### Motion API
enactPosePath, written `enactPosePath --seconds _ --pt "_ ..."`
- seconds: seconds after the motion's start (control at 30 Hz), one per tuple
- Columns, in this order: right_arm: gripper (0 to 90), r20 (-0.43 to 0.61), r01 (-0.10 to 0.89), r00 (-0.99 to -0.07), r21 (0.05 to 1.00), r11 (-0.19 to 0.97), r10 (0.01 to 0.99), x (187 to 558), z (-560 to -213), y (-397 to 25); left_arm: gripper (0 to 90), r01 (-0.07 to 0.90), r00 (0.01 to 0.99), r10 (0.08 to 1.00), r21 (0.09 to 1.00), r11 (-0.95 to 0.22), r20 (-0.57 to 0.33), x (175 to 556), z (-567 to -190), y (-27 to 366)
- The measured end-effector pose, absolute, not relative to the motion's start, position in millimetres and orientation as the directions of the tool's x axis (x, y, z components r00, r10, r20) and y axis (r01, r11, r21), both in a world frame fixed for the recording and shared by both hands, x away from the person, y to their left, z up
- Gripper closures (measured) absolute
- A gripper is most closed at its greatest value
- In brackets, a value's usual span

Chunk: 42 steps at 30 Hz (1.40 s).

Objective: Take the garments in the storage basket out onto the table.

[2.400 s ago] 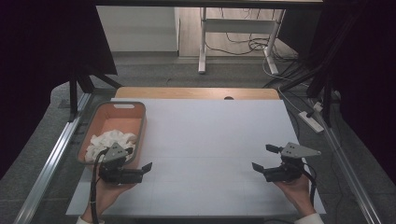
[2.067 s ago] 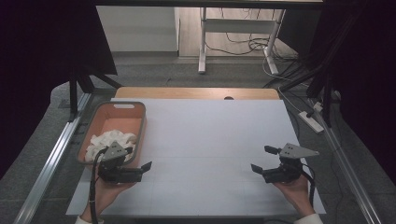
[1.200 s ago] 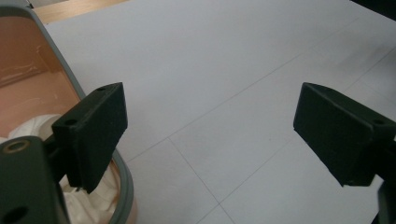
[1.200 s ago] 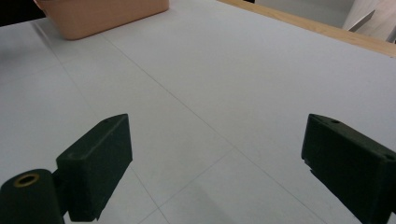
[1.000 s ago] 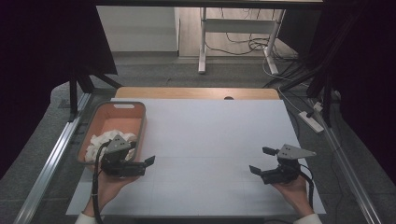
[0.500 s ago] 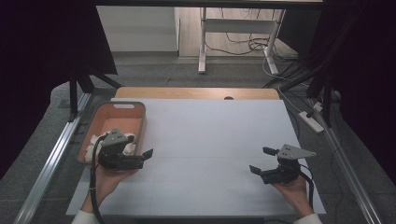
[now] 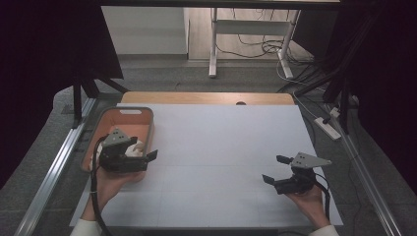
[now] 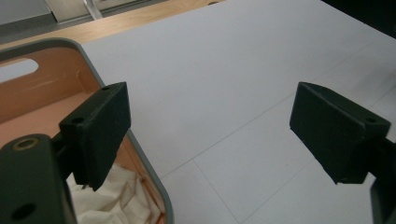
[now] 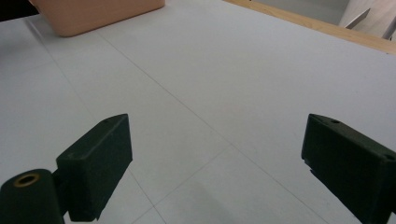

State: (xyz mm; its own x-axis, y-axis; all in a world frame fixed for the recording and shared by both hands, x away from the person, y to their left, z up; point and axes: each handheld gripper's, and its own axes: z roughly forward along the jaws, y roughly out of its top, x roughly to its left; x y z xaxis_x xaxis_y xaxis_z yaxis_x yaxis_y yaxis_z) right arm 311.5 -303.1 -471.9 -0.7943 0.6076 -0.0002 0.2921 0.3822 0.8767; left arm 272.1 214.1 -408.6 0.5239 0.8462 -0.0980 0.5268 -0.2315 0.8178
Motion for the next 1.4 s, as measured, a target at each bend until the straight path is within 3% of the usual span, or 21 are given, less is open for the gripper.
enactPosePath --seconds 0.93,1.4 --pt "8.8 -0.009 0.299 -0.789 0.868 0.397 0.614 312 -475 -302 13.3 0.541 0.466 0.882 0.813 -0.215 -0.077 303 -402 236" --pt "8.8 -0.005 0.302 -0.790 0.867 0.396 0.613 312 -475 -302 13.4 0.571 0.396 0.917 0.797 -0.196 -0.058 316 -407 267"
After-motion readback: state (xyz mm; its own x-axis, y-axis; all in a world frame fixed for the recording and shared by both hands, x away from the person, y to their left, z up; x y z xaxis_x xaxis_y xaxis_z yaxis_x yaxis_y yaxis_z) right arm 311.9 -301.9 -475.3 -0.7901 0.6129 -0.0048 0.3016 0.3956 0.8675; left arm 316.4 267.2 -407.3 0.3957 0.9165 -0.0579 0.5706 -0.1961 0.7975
